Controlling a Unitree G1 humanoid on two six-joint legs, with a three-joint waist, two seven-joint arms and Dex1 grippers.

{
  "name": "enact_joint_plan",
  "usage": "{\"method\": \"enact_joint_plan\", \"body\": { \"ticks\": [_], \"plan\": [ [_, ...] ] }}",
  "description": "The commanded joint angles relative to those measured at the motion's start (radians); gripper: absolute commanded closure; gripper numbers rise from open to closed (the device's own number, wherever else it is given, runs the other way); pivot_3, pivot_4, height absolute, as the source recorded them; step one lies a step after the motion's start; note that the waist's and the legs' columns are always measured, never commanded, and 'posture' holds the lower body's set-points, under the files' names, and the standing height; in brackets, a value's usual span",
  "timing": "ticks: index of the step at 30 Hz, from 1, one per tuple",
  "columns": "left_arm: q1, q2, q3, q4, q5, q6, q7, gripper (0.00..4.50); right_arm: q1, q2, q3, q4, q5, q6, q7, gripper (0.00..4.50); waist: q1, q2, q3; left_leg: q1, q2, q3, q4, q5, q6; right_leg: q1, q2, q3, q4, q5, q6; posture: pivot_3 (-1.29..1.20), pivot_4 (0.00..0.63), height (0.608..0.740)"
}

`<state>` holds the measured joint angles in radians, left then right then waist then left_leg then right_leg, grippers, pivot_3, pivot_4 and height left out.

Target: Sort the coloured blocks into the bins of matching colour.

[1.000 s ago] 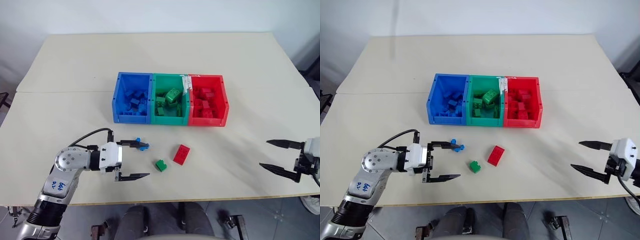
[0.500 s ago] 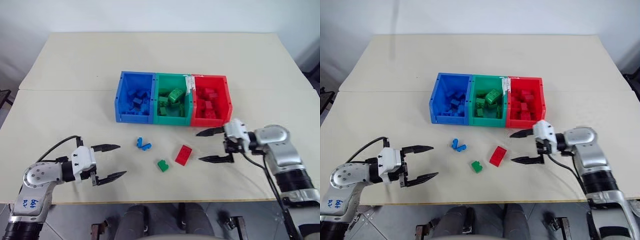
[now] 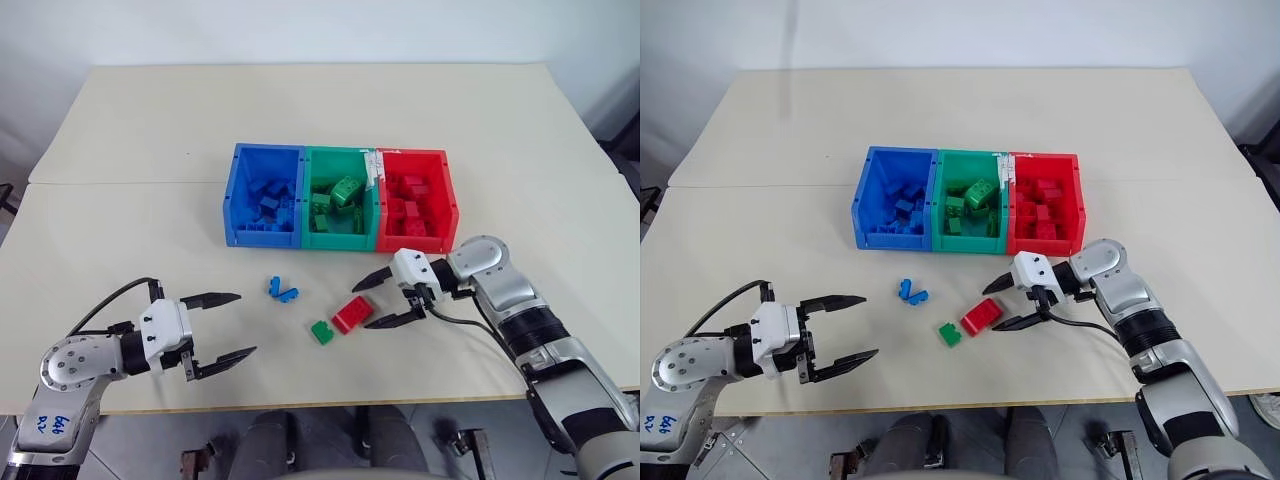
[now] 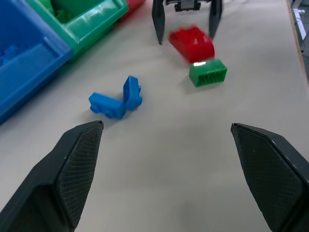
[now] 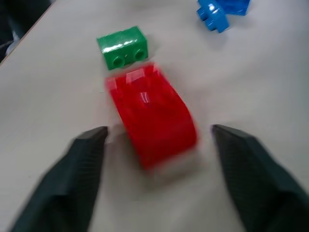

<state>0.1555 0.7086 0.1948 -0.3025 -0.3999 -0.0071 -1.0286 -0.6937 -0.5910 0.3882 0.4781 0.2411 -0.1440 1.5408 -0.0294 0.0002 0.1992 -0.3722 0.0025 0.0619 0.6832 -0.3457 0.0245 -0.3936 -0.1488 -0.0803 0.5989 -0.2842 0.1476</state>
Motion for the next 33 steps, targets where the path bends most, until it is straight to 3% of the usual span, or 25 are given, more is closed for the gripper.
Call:
{"method": "enact_joint_plan", "body": {
  "ticks": [1, 4, 11, 17, 25, 30, 33],
  "plan": [
    [-0.019, 0.004, -0.011, -0.029, -0.020, 0.005, -0.006, 0.00, 0.009, -0.032, 0.012, -0.026, 0.055, -0.007, 0.074, 2.31, 0.002, 0.000, 0.000, 0.000, 0.000, 0.000, 0.000, 0.000, 0.000, 0.000, 0.000, 0.000, 0.000, 0.000, 0.000, 0.00, 0.150, 0.740],
    [-0.043, 0.000, -0.028, -0.022, -0.018, 0.008, -0.009, 0.00, 0.046, -0.034, -0.046, -0.051, 0.078, -0.022, 0.066, 3.11, 0.003, 0.000, 0.000, 0.000, -0.001, 0.000, 0.000, 0.000, 0.000, 0.000, 0.000, 0.000, 0.000, 0.000, 0.000, 0.00, 0.150, 0.740],
    [-0.072, -0.009, -0.050, 0.004, -0.012, 0.003, -0.016, 0.00, 0.157, -0.086, -0.198, -0.180, 0.168, 0.048, 0.007, 3.11, 0.003, 0.000, 0.000, 0.000, 0.000, 0.000, 0.000, 0.000, 0.000, 0.000, 0.000, 0.000, 0.000, 0.000, 0.000, 0.00, 0.150, 0.740],
    [-0.130, -0.030, -0.084, -0.008, -0.023, 0.023, -0.005, 0.00, 0.225, -0.122, -0.436, -0.359, 0.328, 0.268, -0.195, 3.11, 0.006, 0.000, 0.000, 0.000, 0.000, 0.000, 0.000, 0.000, 0.000, 0.000, 0.000, 0.000, 0.000, 0.000, 0.000, 0.00, 0.150, 0.740],
    [-0.314, -0.135, -0.185, -0.049, -0.046, 0.169, 0.087, 0.00, 0.053, -0.085, -0.533, -0.198, 0.202, 0.305, -0.523, 3.11, 0.005, 0.000, 0.000, 0.000, -0.001, 0.001, 0.000, 0.001, 0.000, 0.000, 0.000, 0.001, 0.002, 0.000, 0.000, 0.00, 0.150, 0.740],
    [-0.364, -0.143, -0.205, -0.054, -0.029, 0.201, 0.116, 0.00, -0.009, -0.085, -0.513, -0.057, 0.097, 0.246, -0.585, 3.11, 0.004, 0.000, 0.000, 0.000, 0.000, 0.003, -0.001, 0.001, 0.000, -0.001, 0.001, 0.001, 0.001, 0.000, 0.000, 0.00, 0.150, 0.740],
    [-0.363, -0.134, -0.201, -0.057, -0.026, 0.200, 0.117, 0.00, -0.034, -0.076, -0.511, -0.018, 0.079, 0.238, -0.587, 2.08, 0.004, 0.000, 0.000, -0.001, -0.001, 0.003, -0.001, 0.001, 0.001, -0.001, 0.001, 0.001, 0.000, 0.000, 0.000, 0.00, 0.150, 0.740]
  ]
}}
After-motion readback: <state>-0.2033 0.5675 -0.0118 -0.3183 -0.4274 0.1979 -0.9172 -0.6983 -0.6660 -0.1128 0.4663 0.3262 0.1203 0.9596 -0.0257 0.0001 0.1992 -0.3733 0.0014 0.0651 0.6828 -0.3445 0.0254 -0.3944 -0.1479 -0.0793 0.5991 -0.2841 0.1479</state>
